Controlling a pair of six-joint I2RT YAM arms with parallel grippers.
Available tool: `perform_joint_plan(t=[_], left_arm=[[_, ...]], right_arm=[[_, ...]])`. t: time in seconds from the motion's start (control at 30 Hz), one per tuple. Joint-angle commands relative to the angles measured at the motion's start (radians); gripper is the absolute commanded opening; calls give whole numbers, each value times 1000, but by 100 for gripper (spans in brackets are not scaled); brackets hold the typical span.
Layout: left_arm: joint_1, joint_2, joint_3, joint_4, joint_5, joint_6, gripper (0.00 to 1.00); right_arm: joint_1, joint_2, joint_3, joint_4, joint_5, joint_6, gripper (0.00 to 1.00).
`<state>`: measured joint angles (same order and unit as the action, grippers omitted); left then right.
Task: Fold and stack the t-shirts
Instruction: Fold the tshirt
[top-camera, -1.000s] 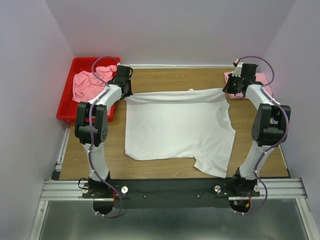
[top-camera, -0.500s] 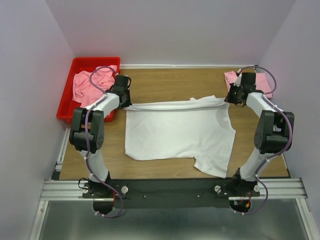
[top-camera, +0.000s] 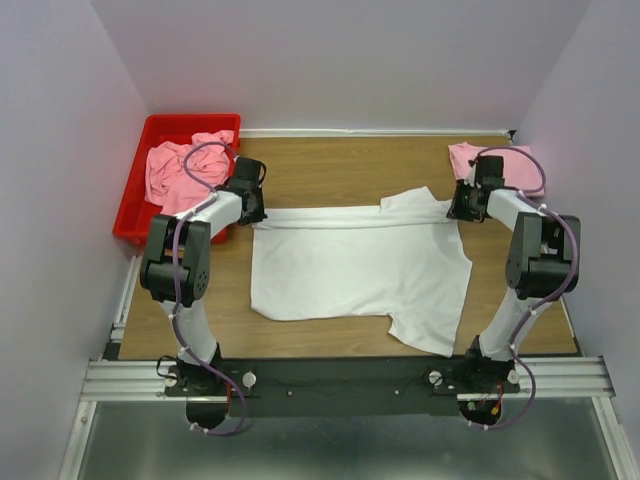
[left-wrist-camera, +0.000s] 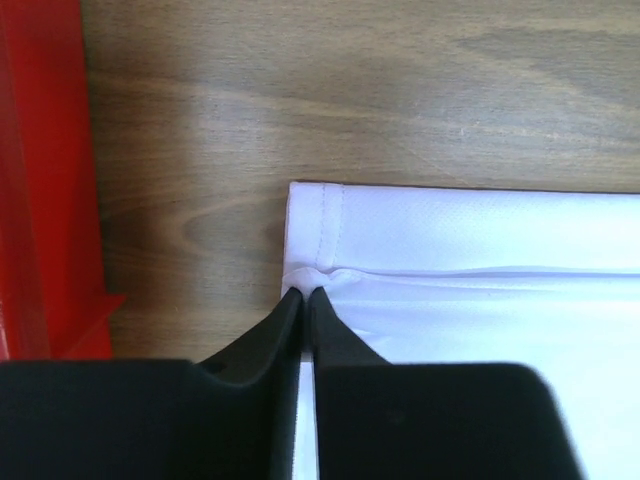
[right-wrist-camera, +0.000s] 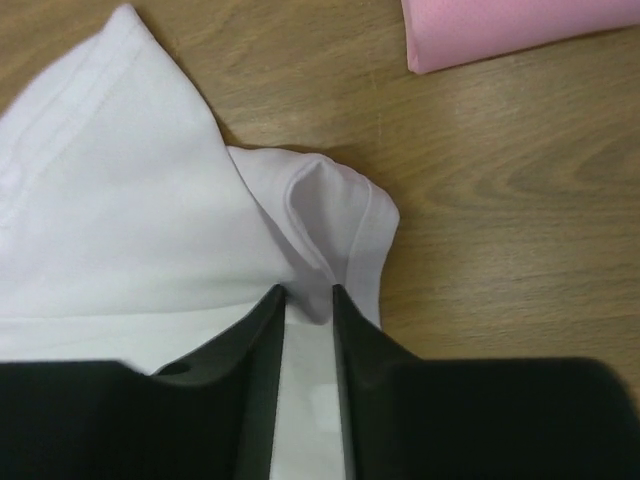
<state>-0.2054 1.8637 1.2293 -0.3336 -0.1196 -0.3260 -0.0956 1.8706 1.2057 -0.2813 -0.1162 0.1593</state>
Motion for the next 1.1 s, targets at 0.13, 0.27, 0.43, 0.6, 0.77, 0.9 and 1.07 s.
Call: perform_joint_plan(t=[0.13, 0.27, 0.43, 0.6, 0.77, 0.9, 1.07], left_arm=[[-2, -119, -54, 2, -15, -30, 52], [-2, -211, -82, 18, 27, -13, 59], [-3, -390, -186, 73, 51, 28, 73], [-3, -616, -356, 198, 61, 15, 75], [-5, -846, -534, 280, 15, -8, 75], [-5, -882, -561, 297, -17, 1, 75], [-5, -853, -545, 311, -40, -10, 75]], right_arm=[[-6, -116, -21, 7, -95, 6, 52], [-1, -105, 38, 10, -180, -3, 52], [26, 39, 155, 22, -230, -21, 50], [46, 179, 308, 27, -220, -33, 50], [62, 301, 394, 27, -169, -64, 52], [69, 337, 419, 25, -180, -78, 52], [76, 358, 417, 25, -194, -90, 52]])
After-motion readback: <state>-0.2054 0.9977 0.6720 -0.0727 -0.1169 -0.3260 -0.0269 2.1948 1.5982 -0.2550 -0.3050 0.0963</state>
